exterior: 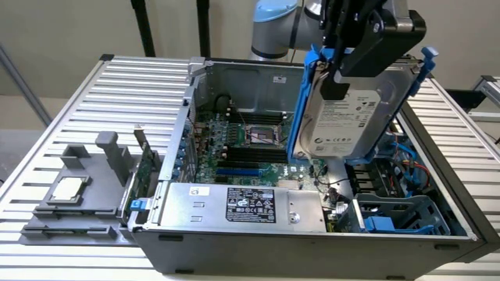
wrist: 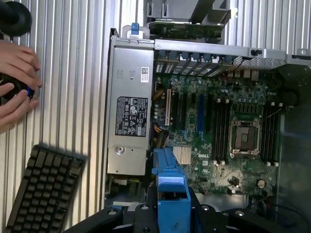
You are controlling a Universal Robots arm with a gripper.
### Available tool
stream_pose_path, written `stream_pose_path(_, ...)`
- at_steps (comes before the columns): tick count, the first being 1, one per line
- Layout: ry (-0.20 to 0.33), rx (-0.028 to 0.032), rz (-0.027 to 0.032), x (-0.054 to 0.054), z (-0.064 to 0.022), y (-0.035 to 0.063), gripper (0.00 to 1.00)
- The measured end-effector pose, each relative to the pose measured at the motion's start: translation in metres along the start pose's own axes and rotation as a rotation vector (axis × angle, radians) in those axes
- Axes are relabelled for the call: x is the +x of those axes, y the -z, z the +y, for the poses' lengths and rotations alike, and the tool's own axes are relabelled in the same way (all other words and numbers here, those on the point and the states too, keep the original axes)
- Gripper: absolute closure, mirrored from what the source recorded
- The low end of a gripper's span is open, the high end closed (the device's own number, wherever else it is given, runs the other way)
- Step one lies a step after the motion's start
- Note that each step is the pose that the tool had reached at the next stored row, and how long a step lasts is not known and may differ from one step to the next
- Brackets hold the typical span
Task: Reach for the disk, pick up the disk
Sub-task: 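Pick up the disk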
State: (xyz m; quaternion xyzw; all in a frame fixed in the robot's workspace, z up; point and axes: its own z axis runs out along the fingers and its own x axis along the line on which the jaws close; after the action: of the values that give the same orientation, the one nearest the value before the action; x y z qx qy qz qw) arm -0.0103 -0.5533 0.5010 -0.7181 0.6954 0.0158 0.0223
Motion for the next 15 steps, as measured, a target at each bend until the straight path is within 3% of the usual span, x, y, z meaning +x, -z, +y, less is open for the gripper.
stream_pose_path(7,0.0,-0.006,-0.0002,0.013,-0.0219,0.0005,0.67)
stream_pose_path(15,-0.001,-0.0209,-0.0006,0.029,-0.0431,0.0011,0.67)
